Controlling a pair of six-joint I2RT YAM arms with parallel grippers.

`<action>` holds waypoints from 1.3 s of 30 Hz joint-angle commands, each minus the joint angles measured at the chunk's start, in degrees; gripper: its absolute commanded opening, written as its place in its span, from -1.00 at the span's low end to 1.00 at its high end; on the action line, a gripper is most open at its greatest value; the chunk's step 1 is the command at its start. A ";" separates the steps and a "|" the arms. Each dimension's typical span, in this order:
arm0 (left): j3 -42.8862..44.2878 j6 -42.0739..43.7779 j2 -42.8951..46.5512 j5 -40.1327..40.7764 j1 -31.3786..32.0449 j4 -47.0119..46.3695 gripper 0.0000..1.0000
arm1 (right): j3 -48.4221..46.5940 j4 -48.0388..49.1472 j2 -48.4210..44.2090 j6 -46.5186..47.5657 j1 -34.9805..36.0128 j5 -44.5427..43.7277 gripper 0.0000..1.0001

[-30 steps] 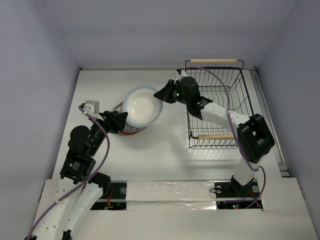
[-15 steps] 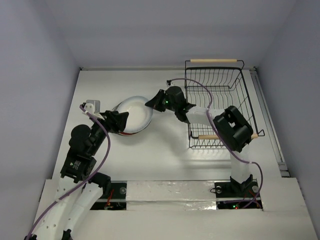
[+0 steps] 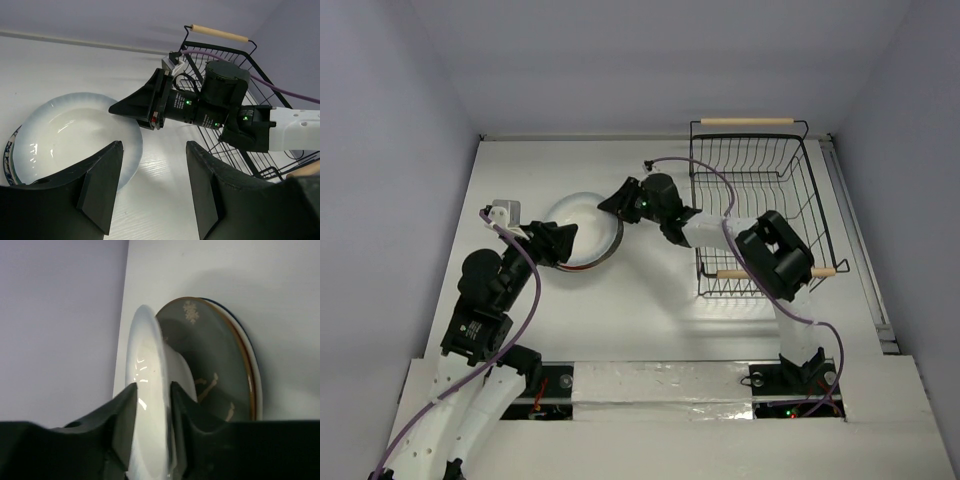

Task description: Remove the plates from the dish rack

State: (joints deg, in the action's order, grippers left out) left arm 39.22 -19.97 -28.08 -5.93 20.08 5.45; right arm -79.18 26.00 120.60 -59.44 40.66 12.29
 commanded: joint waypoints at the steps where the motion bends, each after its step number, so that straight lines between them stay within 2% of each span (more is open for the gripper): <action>1: 1.38 0.63 -0.23 -0.66 -0.39 -2.47 0.01 | -2.65 2.22 -0.80 0.81 1.79 -0.77 -0.18; 3: 1.38 0.63 -0.23 -0.74 -0.39 -2.47 0.01 | -2.04 0.64 -1.76 1.78 1.79 -1.92 0.02; 4: 1.38 0.63 -0.23 -0.57 -0.39 -2.47 0.01 | -1.60 0.02 -2.12 2.22 1.79 -2.97 0.22; 7: 1.38 0.63 -0.22 -0.57 -0.39 -2.47 0.01 | -1.51 -3.84 -3.61 4.68 1.79 -5.17 0.46; 9: 1.38 0.72 -0.05 -0.66 -0.91 -2.47 0.01 | -1.51 -6.12 -4.66 6.17 1.79 -6.22 0.54; 11: 1.38 0.63 -0.05 -0.57 -0.92 -2.47 0.01 | -1.59 -8.06 -5.37 7.84 1.79 -8.24 0.71; 16: 1.47 0.63 -0.05 -0.48 -0.92 -2.47 0.02 | -1.33 -10.97 -7.65 10.04 1.79 -11.94 0.89; 26: 1.56 0.72 -0.22 0.04 -1.44 -2.38 0.23 | 0.60 -13.08 -15.56 15.49 1.79 -21.34 0.94; 33: 1.47 0.63 0.30 -1.36 -3.11 -3.17 0.32 | 4.02 -13.87 -27.15 19.88 1.79 -24.33 0.95; 36: 1.30 0.54 0.39 -1.27 -3.11 -3.34 0.38 | 6.75 -13.87 -35.41 22.78 1.79 -28.02 0.89; 39: 1.30 0.37 0.48 -1.80 -3.64 -3.69 0.43 | 11.22 -15.09 -45.42 26.38 1.79 -32.93 0.62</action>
State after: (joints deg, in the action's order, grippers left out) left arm 39.22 -19.97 -28.03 -6.42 17.10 5.39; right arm -70.54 10.31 83.92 -38.37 42.09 -13.34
